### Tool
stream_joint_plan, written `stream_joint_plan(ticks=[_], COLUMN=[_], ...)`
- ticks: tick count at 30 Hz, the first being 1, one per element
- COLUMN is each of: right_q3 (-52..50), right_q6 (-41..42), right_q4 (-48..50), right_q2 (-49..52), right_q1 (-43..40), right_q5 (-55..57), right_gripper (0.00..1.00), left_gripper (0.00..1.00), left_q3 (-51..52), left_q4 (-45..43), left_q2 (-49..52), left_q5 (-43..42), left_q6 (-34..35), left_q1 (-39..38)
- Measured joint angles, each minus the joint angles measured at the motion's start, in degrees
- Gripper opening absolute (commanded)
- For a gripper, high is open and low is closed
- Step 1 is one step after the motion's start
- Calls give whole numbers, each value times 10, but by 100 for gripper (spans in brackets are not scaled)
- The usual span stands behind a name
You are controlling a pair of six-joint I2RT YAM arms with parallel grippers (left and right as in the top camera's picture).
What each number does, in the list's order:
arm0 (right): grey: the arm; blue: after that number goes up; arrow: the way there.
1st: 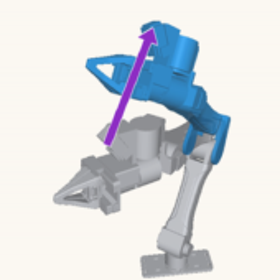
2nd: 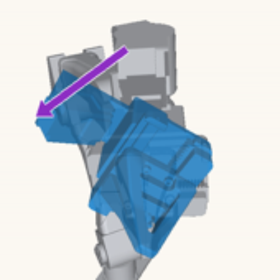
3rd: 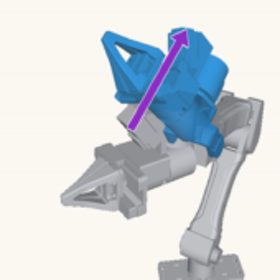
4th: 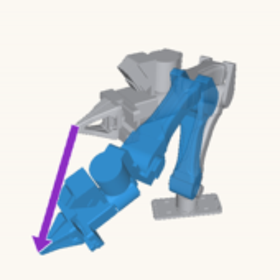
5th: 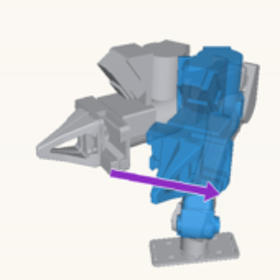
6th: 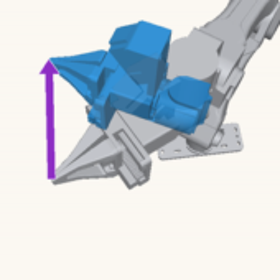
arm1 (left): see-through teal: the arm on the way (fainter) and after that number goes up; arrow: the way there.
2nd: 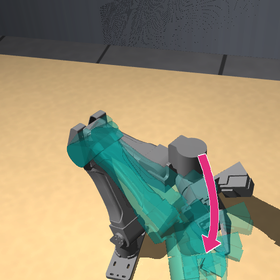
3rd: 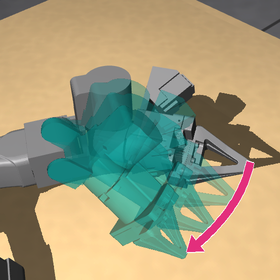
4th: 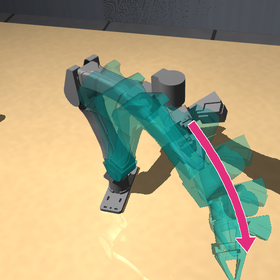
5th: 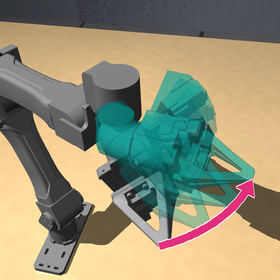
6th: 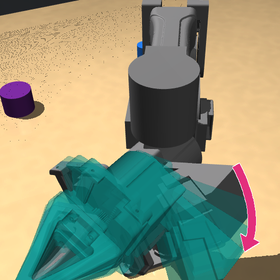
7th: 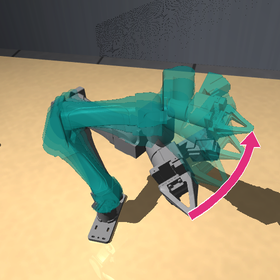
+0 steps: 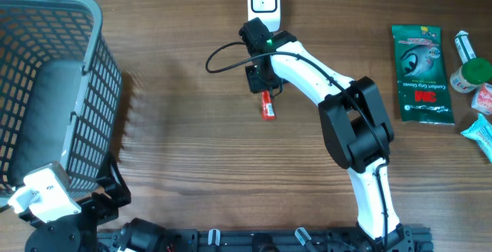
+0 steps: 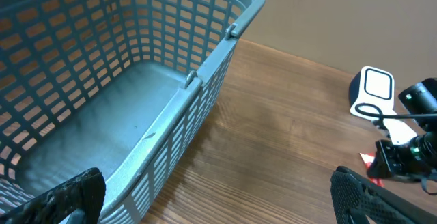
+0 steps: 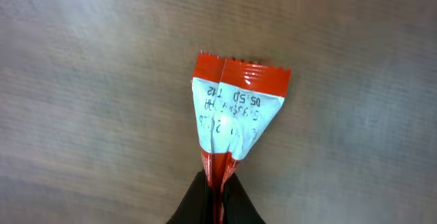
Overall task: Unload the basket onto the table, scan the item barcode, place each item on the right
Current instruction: 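Hold the red stick's end in front of the scanner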
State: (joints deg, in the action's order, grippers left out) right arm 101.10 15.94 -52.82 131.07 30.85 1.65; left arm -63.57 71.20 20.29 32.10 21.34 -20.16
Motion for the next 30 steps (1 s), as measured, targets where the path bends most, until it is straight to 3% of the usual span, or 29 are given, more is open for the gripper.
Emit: stream_joint_plan(ticks=[6,11,15,19,26,30], right_q3=[4,6,9,9,9,9], right_q6=[125,344,615,746,781,660], right_q4=[-70,-137,-290,-305,-288,-144], right_q2=[-14,-84,-125,-148,-163,-163], right_q1=[-15,-41,-43,-43,-43,-43], right_q5=[17,55,45,0,-24,24], right_gripper=[4,4,4,4,4,4], left_gripper=[100,100,100,100,100,100], left_q3=[0,0,0,0,0,0], left_q4=[0,0,0,0,0,0], left_q2=[0,0,0,0,0,0], left_q5=[0,0,0,0,0,0], left_q6=[0,0,0,0,0,0], left_q1=[0,0,0,0,0,0])
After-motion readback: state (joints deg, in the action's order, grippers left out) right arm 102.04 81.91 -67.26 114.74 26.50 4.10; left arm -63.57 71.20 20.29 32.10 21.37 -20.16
